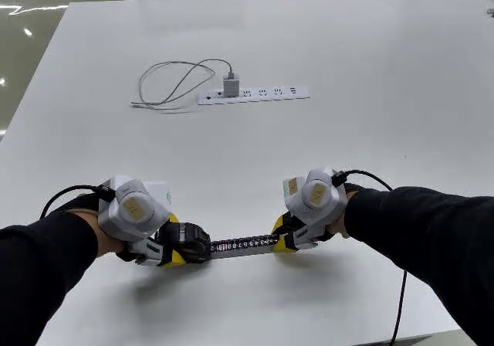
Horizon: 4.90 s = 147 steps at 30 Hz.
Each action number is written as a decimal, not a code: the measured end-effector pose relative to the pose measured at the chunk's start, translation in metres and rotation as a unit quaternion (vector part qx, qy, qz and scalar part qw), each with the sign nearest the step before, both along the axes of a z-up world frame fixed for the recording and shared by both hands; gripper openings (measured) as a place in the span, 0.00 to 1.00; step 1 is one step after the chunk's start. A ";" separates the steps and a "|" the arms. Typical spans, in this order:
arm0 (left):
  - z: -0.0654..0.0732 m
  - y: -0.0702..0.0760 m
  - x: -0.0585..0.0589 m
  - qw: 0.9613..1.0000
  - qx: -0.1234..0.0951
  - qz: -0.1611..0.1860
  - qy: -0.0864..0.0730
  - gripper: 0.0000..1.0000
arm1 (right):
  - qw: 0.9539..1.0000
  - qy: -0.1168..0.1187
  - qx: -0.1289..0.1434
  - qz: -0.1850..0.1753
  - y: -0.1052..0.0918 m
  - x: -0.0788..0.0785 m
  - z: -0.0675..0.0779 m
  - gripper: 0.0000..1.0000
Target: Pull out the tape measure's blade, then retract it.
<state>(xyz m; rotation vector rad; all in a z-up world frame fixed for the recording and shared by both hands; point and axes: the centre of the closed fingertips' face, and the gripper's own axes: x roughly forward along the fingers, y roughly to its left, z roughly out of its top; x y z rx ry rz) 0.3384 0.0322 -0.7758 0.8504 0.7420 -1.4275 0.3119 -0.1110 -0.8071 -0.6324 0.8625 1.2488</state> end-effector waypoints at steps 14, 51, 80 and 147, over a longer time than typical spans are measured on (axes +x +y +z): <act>0.000 0.000 0.000 1.000 -0.002 0.001 -0.001 0.31 | 1.000 -0.001 -0.003 0.000 -0.006 -0.002 0.001 0.09; 0.000 0.000 0.000 1.000 -0.001 0.000 -0.003 0.31 | 1.000 -0.001 -0.003 -0.016 -0.033 -0.006 0.000 0.09; 0.000 0.000 0.000 1.000 -0.001 0.000 -0.005 0.31 | 1.000 -0.001 -0.007 -0.021 -0.049 -0.007 0.001 0.09; -0.001 -0.001 0.000 1.000 0.004 -0.002 -0.010 0.30 | 0.999 0.003 -0.009 -0.043 -0.078 -0.010 0.002 0.09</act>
